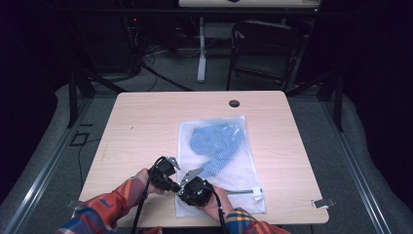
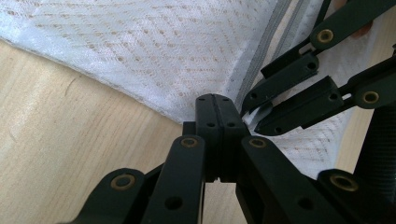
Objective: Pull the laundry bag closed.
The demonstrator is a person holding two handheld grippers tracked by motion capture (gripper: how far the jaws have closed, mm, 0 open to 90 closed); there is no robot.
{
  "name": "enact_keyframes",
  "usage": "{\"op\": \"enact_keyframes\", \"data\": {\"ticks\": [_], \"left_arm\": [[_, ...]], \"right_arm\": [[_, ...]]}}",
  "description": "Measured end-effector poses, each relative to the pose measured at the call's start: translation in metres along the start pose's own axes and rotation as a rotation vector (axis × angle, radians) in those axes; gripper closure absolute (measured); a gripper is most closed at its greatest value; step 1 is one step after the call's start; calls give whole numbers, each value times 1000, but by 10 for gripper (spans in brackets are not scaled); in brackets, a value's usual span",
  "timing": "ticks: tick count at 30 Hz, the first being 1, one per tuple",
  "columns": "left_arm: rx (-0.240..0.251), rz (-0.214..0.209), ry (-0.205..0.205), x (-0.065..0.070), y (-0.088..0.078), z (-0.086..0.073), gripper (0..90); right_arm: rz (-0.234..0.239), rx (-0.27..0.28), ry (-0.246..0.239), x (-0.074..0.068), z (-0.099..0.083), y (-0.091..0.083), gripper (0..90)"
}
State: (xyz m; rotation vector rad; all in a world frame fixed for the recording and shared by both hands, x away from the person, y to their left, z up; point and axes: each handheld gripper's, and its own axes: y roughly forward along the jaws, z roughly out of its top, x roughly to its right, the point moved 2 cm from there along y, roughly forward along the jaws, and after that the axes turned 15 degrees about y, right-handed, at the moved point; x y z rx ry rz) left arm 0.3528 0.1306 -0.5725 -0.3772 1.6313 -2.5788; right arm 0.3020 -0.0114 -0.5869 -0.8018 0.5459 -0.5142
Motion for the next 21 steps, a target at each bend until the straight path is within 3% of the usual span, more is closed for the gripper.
{"op": "enact_keyframes", "data": {"ticks": [7, 11, 21], "left_arm": [[-1, 1, 1, 0, 0, 0, 900], [18, 0, -23, 1, 1, 0, 900], [20, -3, -14, 0, 1, -1, 900]], "right_arm": [[-7, 5, 10, 1, 0, -3, 829], [-10, 5, 15, 1, 0, -4, 869], [2, -8, 31, 3, 0, -2, 865]]}}
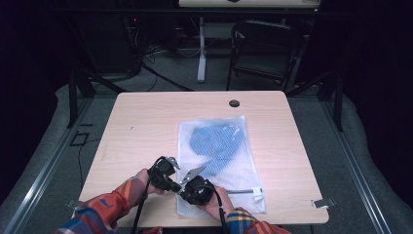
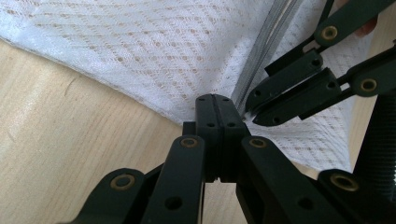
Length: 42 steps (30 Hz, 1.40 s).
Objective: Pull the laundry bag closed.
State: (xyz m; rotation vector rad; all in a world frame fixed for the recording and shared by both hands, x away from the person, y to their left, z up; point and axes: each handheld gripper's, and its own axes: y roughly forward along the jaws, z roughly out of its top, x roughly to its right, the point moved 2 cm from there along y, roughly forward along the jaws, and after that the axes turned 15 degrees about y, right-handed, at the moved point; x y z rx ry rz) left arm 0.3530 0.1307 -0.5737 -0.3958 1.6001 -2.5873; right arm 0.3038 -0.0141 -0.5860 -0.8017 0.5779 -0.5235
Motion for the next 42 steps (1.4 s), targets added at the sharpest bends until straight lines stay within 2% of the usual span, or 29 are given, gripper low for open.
{"op": "enact_keyframes", "data": {"ticks": [4, 7, 15, 19, 27, 29, 32, 35, 42], "left_arm": [[0, -2, 4, 0, 0, 0, 900], [-15, 2, 24, 0, -1, 0, 900], [-24, 4, 25, 0, -1, 0, 900], [-4, -1, 13, 0, 0, 0, 900], [-12, 6, 25, 1, -1, 0, 900], [-21, 7, 50, 1, -1, 1, 900], [-36, 31, 92, 4, -2, 3, 900], [-14, 27, 78, 4, -2, 4, 898], [-23, 20, 80, 3, 1, 4, 900]], "right_arm": [[-2, -2, 2, -1, 0, 0, 869], [-4, -6, 0, 0, 0, -1, 869], [-13, -9, 4, 4, 0, -7, 870], [-15, -10, 10, 5, 0, -9, 870], [-17, -32, 5, 8, -3, -8, 869], [-17, -31, 5, 8, -3, -8, 869], [-21, -25, -3, 8, -3, -7, 869], [-22, -22, -3, 8, -3, -7, 869], [-31, -7, -3, 6, -5, -7, 869]]}}
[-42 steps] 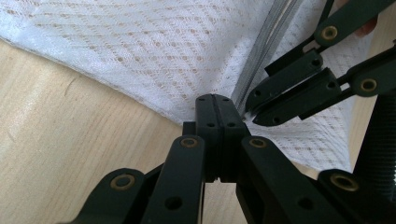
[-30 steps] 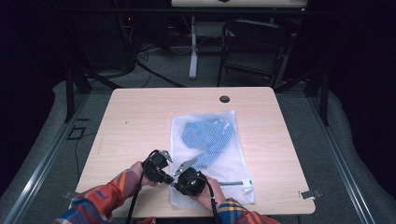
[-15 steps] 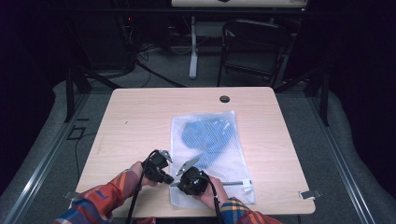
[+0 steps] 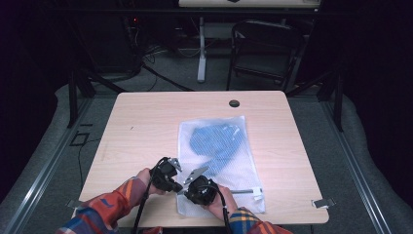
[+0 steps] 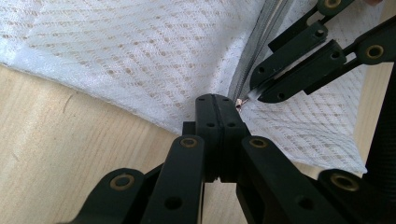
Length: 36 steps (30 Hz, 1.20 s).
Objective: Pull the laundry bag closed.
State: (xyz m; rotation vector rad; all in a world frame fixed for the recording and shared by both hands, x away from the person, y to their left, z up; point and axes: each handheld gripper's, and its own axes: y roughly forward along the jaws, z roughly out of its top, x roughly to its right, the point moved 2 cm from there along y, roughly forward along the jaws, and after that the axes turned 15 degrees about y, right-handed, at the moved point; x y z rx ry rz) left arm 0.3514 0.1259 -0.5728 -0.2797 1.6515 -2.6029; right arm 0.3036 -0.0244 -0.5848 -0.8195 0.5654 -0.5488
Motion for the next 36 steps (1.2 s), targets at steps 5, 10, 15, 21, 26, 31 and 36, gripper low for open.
{"op": "enact_keyframes", "data": {"ticks": [5, 10, 15, 21, 26, 31, 36], "left_arm": [[-7, 3, 6, 1, 0, 0, 900], [-4, 3, -1, 0, 0, 0, 900], [3, 2, -8, 0, 0, 0, 900], [9, -1, -11, 0, 0, -1, 900], [7, -9, -13, -1, 0, -1, 900], [11, -11, -19, -1, 0, -2, 900], [6, -8, -17, -1, 0, -1, 900]], "right_arm": [[0, -14, -10, 2, 0, -2, 868], [-2, -20, 0, 7, -1, -6, 868], [-7, -21, -1, 8, -2, -7, 868], [-10, -27, 0, 10, -3, -9, 868], [-11, -37, -3, 11, -5, -12, 867], [-42, -37, -5, 14, -5, -15, 900], [-26, -32, 59, 26, -7, -17, 900]]}}
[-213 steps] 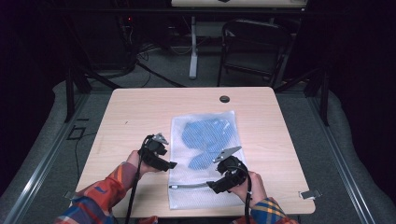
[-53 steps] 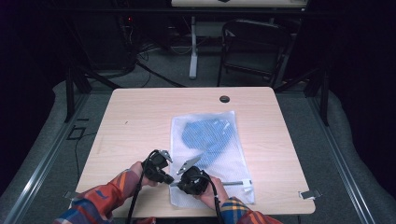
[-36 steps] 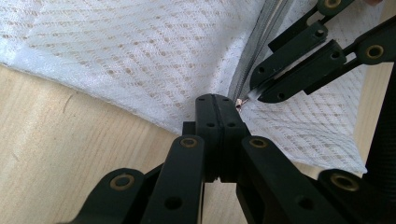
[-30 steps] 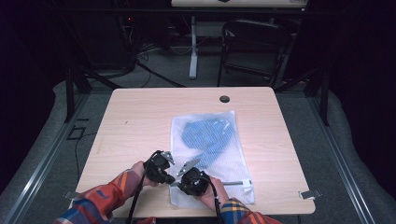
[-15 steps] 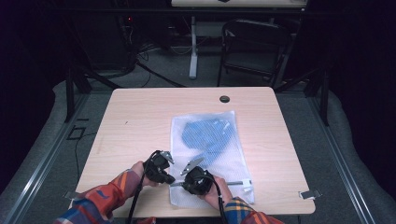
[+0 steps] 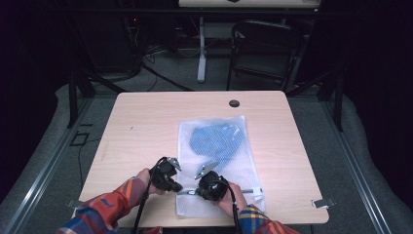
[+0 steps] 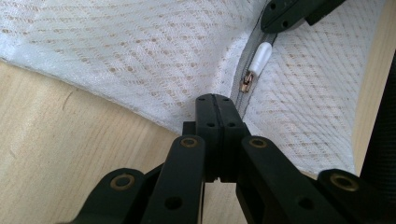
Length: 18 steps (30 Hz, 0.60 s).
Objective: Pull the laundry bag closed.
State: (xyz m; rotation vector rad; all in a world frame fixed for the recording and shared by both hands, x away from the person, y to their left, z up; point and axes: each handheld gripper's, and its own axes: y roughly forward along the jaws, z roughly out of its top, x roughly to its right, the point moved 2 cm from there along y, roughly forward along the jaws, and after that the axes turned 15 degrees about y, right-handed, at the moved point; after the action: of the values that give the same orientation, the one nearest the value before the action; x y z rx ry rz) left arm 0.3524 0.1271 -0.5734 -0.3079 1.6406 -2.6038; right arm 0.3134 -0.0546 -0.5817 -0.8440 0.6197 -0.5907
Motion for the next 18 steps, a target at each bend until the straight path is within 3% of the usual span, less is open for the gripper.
{"op": "enact_keyframes", "data": {"ticks": [5, 7, 11, 18], "left_arm": [[-7, -2, 7, 0, 0, 0, 900], [1, -7, -2, -1, 0, 0, 900], [2, -14, -2, -2, 0, 0, 900], [0, -7, -1, -1, 0, 0, 900]], "right_arm": [[20, 2, -2, -7, 1, 5, 894], [53, 6, 4, -7, 1, 5, 821], [100, 10, 23, -9, 2, 6, 802], [63, 25, -21, -18, 6, 14, 843]]}}
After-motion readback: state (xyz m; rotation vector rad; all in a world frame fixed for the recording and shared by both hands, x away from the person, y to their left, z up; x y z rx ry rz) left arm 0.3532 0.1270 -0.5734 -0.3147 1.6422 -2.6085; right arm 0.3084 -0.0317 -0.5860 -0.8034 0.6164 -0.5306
